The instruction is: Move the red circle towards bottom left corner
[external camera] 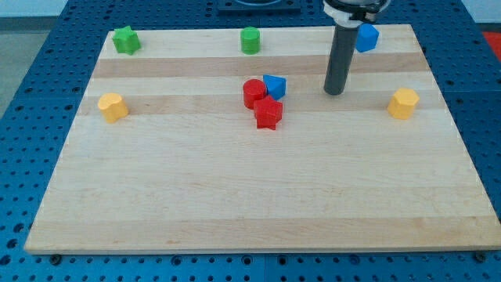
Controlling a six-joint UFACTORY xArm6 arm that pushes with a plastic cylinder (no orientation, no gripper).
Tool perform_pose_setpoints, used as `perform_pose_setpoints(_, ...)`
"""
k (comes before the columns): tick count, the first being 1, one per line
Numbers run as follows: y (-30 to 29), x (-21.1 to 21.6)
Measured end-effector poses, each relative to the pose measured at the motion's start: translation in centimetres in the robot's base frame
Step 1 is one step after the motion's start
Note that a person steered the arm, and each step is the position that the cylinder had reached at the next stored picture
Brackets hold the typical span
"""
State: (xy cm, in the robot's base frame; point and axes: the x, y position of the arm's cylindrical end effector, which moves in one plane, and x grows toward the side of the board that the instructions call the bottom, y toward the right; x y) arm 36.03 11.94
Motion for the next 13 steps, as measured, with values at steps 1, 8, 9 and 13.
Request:
perform_pose_setpoints(1,-0.1,0.0)
perform_pose_setpoints(8,-17.5,3.3)
perform_pose_setpoints(9,-17.7,-0.1)
perform_pose_setpoints(13,-9.6,1.0)
